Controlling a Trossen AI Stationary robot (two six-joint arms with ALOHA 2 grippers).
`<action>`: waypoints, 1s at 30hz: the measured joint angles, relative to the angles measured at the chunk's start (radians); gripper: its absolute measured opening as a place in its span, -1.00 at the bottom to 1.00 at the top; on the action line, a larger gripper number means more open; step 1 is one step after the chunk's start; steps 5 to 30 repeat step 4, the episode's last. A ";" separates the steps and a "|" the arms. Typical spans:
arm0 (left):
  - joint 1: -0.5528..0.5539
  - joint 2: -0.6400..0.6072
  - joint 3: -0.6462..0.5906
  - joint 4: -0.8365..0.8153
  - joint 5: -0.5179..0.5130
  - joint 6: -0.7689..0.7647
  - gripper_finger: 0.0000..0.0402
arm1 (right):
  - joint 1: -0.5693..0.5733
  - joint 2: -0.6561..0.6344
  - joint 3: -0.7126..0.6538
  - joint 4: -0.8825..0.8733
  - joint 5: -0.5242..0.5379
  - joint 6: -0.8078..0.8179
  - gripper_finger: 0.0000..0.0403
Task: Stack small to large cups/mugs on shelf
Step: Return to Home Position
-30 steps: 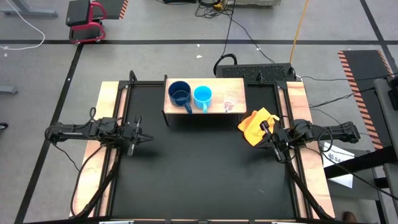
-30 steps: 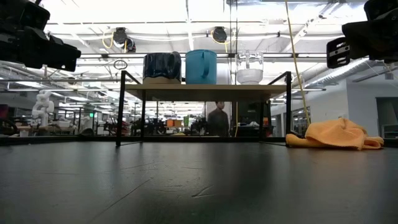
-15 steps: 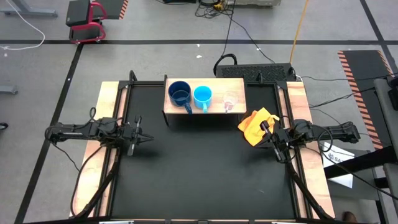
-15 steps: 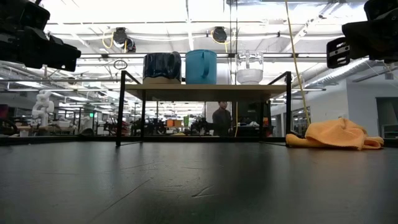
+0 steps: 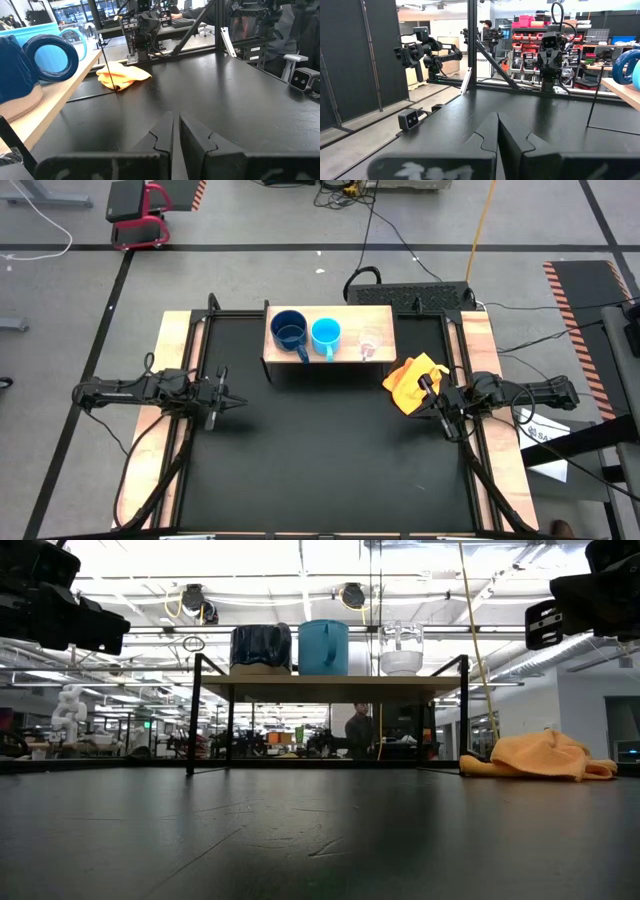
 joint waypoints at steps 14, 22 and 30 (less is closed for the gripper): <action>0.000 0.000 0.000 0.000 0.000 0.000 -0.84 | 0.000 0.000 0.000 0.000 0.000 0.000 -1.00; 0.000 0.000 0.000 0.000 0.000 0.000 -0.84 | 0.000 0.000 0.000 0.000 0.000 0.000 -1.00; 0.000 0.000 0.000 0.000 0.000 0.000 -0.84 | 0.000 0.000 0.000 0.000 0.000 0.000 -1.00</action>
